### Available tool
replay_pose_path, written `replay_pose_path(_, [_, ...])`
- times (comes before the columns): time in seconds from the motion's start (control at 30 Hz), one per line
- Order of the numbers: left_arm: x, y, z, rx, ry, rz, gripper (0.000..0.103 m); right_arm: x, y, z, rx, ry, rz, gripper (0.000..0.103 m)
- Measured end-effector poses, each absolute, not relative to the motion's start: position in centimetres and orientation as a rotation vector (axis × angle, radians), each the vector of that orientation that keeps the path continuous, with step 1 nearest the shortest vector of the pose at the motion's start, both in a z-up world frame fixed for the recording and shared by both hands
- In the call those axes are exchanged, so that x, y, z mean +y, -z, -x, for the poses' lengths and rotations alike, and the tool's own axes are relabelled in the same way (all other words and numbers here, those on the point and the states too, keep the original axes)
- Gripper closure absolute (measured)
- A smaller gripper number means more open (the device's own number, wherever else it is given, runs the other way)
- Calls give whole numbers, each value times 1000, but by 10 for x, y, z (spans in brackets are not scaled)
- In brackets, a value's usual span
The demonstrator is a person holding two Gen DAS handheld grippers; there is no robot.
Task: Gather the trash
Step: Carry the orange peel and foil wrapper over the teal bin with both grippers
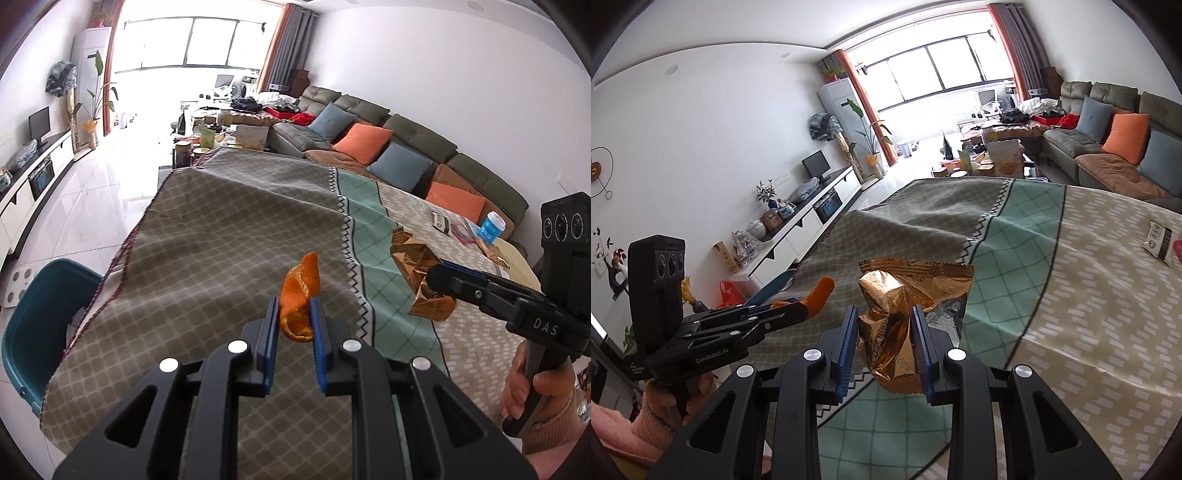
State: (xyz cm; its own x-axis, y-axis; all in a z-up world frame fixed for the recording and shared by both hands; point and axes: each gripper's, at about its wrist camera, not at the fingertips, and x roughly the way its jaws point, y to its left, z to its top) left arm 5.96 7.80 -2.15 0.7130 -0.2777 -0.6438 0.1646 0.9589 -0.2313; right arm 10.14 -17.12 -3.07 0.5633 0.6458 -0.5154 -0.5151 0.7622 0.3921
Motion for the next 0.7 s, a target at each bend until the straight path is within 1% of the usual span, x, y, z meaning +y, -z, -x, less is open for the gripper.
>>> replay_pose_path(0.7, [105,18,-44,719,183,182,85,-139,29,-111,689,-754,-180,74])
